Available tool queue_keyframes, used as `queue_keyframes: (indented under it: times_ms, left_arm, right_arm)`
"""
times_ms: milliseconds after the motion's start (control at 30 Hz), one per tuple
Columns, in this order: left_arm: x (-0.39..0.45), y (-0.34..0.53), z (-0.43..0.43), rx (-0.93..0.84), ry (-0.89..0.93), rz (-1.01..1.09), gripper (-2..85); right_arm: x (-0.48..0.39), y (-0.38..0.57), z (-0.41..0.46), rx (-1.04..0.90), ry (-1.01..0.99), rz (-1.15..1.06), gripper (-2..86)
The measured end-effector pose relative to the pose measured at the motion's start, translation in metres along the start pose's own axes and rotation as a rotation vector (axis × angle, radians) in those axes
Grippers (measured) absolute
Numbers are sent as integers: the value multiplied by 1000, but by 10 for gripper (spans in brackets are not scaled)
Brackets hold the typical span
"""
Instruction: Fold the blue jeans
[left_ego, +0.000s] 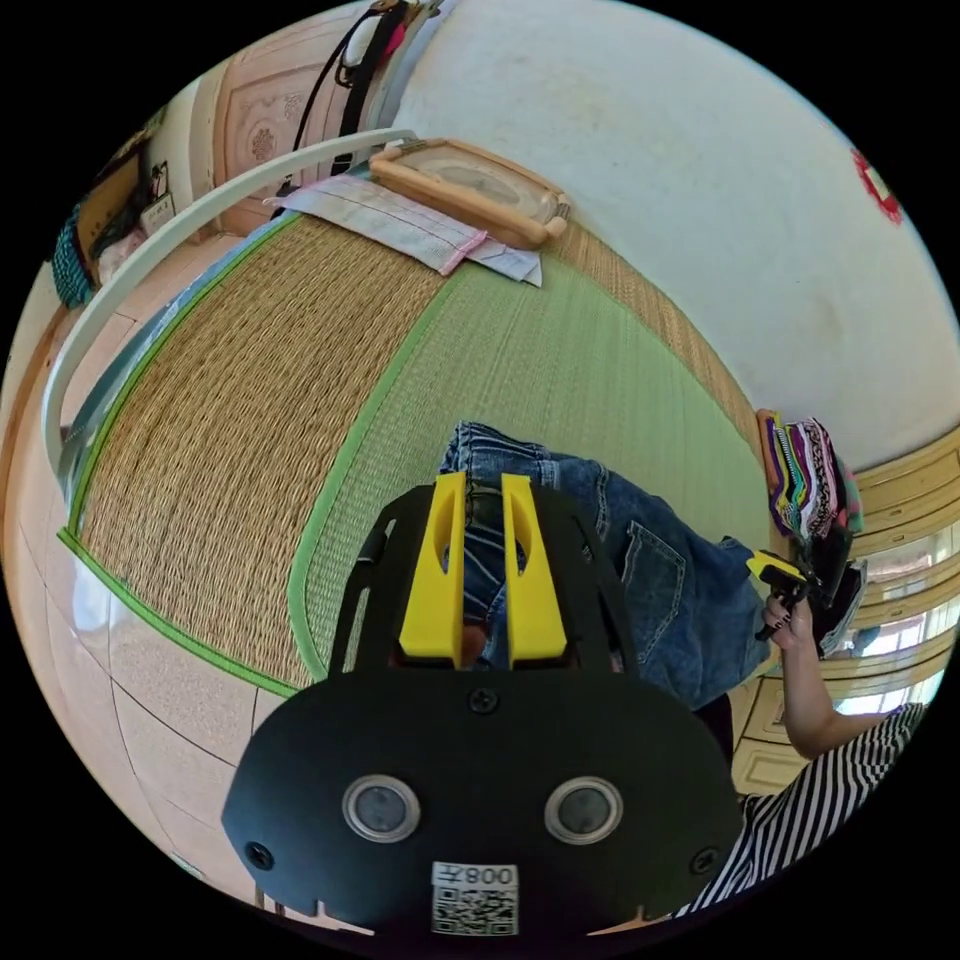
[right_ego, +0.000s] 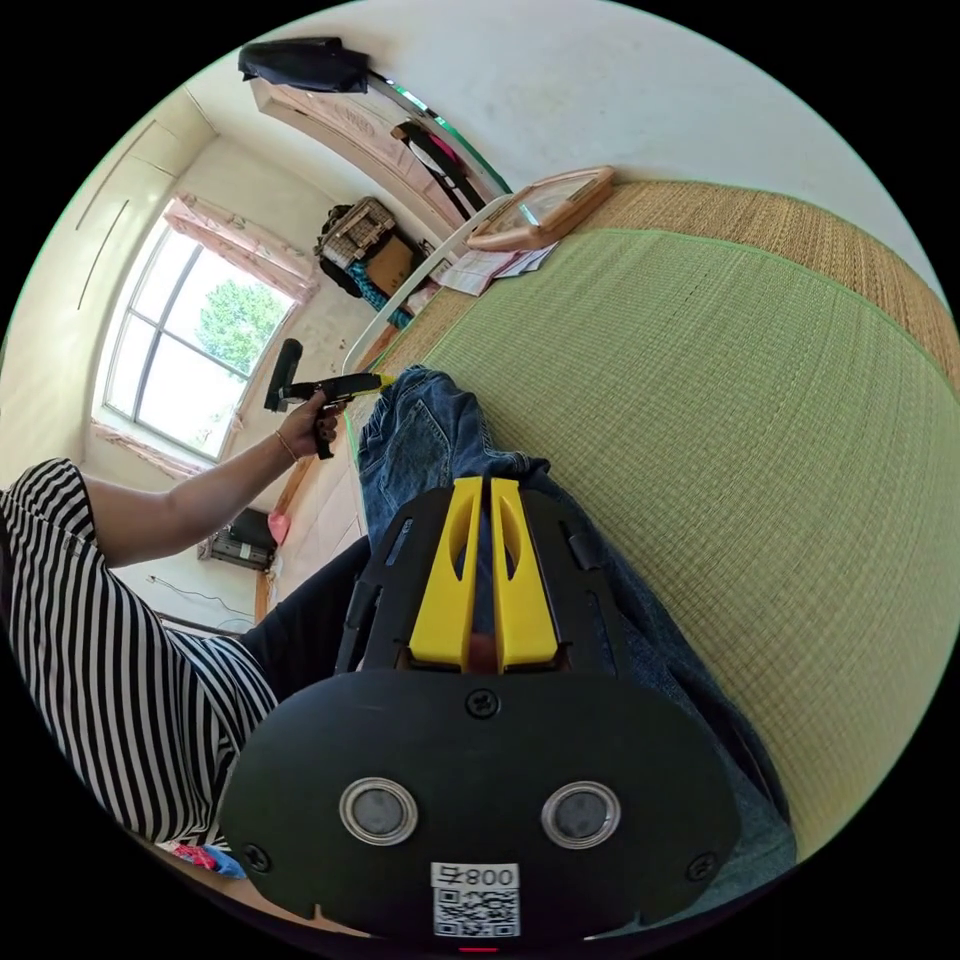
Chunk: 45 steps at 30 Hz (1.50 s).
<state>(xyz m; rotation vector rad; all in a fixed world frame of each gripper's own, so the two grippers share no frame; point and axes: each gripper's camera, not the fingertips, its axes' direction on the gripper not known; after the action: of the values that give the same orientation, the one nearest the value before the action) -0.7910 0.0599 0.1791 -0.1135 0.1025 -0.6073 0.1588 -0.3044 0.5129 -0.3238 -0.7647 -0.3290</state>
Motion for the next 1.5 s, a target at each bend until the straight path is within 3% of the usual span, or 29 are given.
queue_keyframes:
  times_ms: [200, 500, 633, 767, 867, 1000, 1133, 1367, 1500]
  left_arm:
    - [-14, 16, -24, 50, -133, -1, 3]
    - [44, 8, 8, 75, -112, 151, 0]
    - [66, 4, 29, 65, -186, 144, 0]
    - [136, 15, 34, 145, -113, 299, 0]
    - [200, 19, 75, 53, -27, 458, 0]
    - [233, 22, 140, -129, -116, 494, 0]
    - [253, 24, 156, -116, -85, 437, 0]
    - [386, 28, 187, -66, 136, 682, 0]
    - [444, 25, 243, -150, 60, 744, 0]
  right_arm:
    - [11, -8, -13, 103, 46, 84, 9]
    - [28, -33, 18, -9, 202, 105, 7]
    - [38, -36, 41, -79, 259, 133, 8]
    - [42, -35, 55, -117, 279, 143, 9]
    - [46, -31, 51, -125, 247, 150, 10]
    - [49, -22, 36, -109, 231, 160, 9]
    - [50, -1, 8, -74, 300, 181, 3]
    - [6, 71, -14, -40, 322, 124, 1]
    - [4, 101, 3, -69, 450, 136, 0]
